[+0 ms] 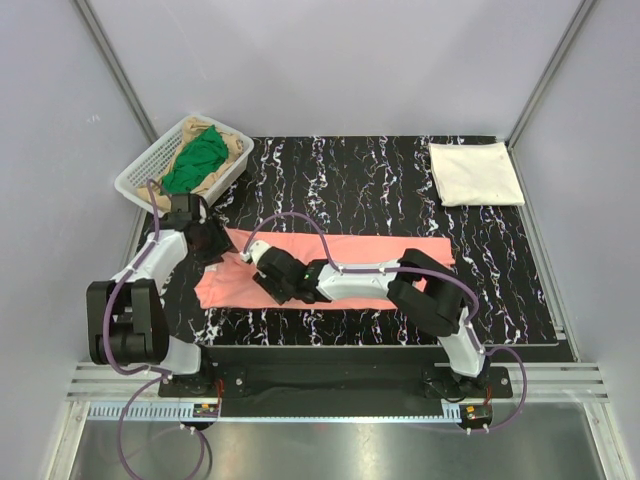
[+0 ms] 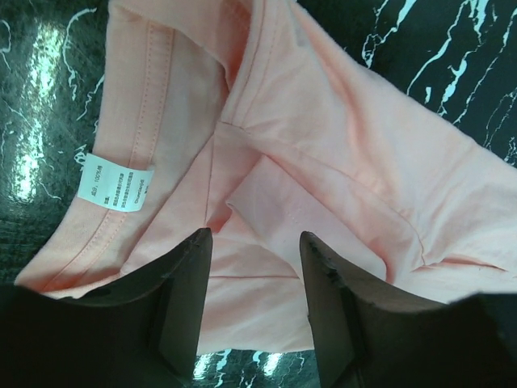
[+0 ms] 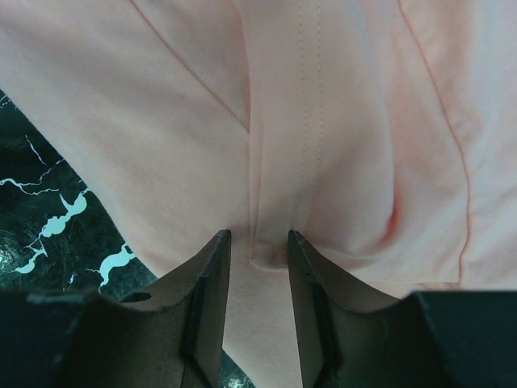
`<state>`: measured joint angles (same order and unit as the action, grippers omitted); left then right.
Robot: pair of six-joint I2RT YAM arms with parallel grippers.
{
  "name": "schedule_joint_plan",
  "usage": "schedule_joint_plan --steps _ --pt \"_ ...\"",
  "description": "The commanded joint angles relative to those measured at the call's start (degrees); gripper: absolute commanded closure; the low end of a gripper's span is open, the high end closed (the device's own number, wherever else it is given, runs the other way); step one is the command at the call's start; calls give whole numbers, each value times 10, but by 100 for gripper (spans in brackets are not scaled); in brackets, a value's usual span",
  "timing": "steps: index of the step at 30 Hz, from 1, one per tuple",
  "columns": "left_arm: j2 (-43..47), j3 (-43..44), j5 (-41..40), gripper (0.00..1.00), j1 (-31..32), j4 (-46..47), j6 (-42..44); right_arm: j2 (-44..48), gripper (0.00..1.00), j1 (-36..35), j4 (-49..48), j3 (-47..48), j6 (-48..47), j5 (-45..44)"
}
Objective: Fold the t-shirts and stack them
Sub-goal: Fold the tshirt
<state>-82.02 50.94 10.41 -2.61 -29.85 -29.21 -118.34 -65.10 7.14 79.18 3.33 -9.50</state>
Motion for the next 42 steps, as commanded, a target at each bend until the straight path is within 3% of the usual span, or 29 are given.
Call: schedule_joint_plan --steps 1,10,16,20,21,25,33,42 --pt "-2 -6 -2 49 0 28 -11 -7 58 -7 -10 18 -14 -17" --pt "-19 -22 -6 55 3 61 -28 -1 60 -13 -10 5 -19 -60" --pt "-22 -26 0 63 17 83 -31 12 78 -13 -16 -2 -6 -61" --pt "-24 -34 -6 73 23 83 -32 20 99 -13 -18 -5 -5 -74" --pt "-22 -36 -7 79 23 82 -31 23 100 -13 -18 -6 -5 -75" --pt "-5 -37 -20 100 23 77 -29 33 100 -13 -18 -13 -1 -77" --pt "59 -44 -64 100 44 47 -58 79 100 -13 -21 -38 15 -53" --pt "69 -32 -79 100 54 25 -52 124 100 -13 -46 -55 22 -78"
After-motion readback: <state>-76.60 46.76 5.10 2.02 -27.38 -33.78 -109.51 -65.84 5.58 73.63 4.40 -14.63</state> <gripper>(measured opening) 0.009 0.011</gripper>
